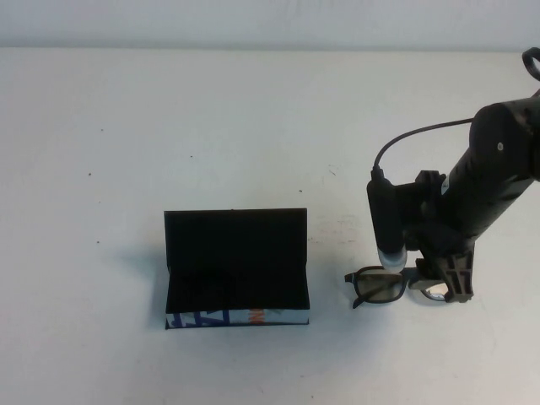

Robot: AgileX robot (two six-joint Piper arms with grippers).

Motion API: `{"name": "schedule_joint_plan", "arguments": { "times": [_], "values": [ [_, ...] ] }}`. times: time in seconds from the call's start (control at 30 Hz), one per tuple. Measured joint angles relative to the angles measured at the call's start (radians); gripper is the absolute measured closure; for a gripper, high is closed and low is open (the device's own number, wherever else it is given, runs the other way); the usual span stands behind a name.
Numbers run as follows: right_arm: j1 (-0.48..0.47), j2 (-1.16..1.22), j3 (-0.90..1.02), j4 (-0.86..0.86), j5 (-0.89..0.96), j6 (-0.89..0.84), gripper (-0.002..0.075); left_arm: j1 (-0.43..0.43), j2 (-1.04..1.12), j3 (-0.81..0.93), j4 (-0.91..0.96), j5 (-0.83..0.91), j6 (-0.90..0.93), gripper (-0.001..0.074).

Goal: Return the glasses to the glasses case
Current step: Pick up the glasses from the table

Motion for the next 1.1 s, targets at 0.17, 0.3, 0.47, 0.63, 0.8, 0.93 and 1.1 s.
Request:
{"name": "schedule_joint_plan", "arguments": {
  "times": [0.17,0.3,0.47,0.63,0.8,0.93,1.1],
  "values": [
    [0.000,0.010,-0.004,-0.012,0.002,-0.004,0.0340,0.000,0.000,0.000,0.000,0.000,0.000,0.0740],
    [0.000,0.026,-0.006,-0.014,0.004,-0.004,0.0340,0.000,0.000,0.000,0.000,0.000,0.000,0.0740],
    [0.000,0.058,-0.006,-0.033,-0.005,-0.004,0.0340,0.000,0.000,0.000,0.000,0.000,0.000,0.0740],
    [0.000,0.085,-0.006,-0.046,-0.013,-0.004,0.0340,0.000,0.000,0.000,0.000,0.000,0.000,0.0740],
    [0.000,0.101,-0.006,-0.048,-0.037,-0.004,0.0340,0.000,0.000,0.000,0.000,0.000,0.000,0.0740],
    [0.000,0.115,-0.006,-0.053,-0.046,-0.004,0.0340,0.000,0.000,0.000,0.000,0.000,0.000,0.0740],
    [0.000,0.123,-0.006,-0.055,-0.056,-0.004,0.0340,0.000,0.000,0.000,0.000,0.000,0.000,0.0740]
  ]
}}
